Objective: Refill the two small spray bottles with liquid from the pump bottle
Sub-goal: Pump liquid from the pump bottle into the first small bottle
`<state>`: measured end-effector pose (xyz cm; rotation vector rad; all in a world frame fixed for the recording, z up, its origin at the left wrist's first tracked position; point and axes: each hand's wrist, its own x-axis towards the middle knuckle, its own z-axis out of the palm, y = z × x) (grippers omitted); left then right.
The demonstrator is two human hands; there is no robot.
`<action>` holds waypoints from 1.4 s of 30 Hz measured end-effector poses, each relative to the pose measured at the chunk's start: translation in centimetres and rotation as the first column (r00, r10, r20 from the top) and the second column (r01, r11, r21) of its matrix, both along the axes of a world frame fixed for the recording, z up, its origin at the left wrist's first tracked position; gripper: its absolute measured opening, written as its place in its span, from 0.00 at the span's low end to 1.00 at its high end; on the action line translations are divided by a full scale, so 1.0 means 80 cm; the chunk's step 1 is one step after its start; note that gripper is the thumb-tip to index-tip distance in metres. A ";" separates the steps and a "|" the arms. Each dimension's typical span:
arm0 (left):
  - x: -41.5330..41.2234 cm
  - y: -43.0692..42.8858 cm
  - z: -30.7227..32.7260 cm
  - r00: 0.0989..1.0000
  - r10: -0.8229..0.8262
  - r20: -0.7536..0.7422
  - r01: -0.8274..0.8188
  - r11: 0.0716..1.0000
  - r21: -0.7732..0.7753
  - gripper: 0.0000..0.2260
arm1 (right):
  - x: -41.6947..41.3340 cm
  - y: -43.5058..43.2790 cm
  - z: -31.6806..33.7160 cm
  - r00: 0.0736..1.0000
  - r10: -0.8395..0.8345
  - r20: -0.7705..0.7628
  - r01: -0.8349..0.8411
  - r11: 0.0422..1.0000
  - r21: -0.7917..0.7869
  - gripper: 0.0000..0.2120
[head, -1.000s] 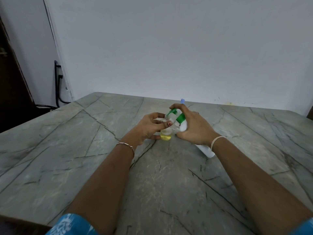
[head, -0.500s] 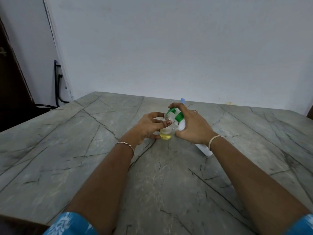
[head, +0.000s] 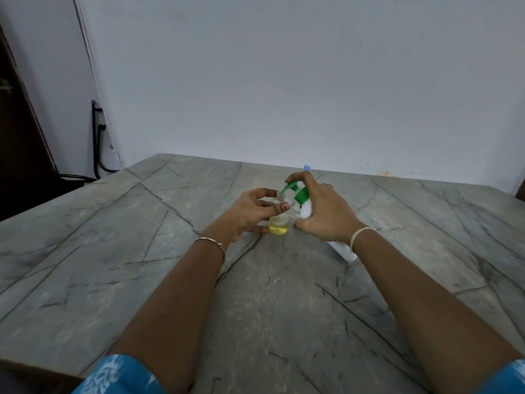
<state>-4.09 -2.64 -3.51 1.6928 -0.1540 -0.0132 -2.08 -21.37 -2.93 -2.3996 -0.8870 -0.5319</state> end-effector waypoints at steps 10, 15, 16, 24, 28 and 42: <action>-0.002 0.000 0.002 1.000 -0.013 -0.002 0.013 1.000 -0.013 0.10 | 0.003 -0.002 -0.001 1.000 0.005 -0.022 -0.005 1.000 0.014 0.34; -0.001 0.000 0.002 1.000 -0.016 -0.010 0.016 1.000 -0.025 0.12 | 0.003 -0.002 0.000 1.000 0.011 -0.018 -0.011 1.000 0.020 0.34; -0.001 0.001 0.002 1.000 -0.015 -0.012 0.015 1.000 -0.026 0.13 | 0.004 -0.002 0.000 1.000 0.015 -0.020 -0.015 1.000 0.019 0.34; 0.000 0.001 0.002 1.000 -0.016 -0.010 0.016 1.000 -0.020 0.12 | 0.007 -0.004 -0.002 0.999 0.021 -0.026 -0.021 1.000 -0.011 0.37; 0.000 0.001 0.003 1.000 -0.019 -0.009 0.019 1.000 -0.010 0.12 | 0.006 -0.004 -0.001 0.999 0.035 -0.032 -0.035 0.999 0.006 0.35; -0.001 0.000 0.002 1.000 -0.008 -0.013 0.008 1.000 -0.009 0.11 | 0.004 -0.006 -0.002 1.000 0.017 -0.012 -0.017 1.000 -0.007 0.36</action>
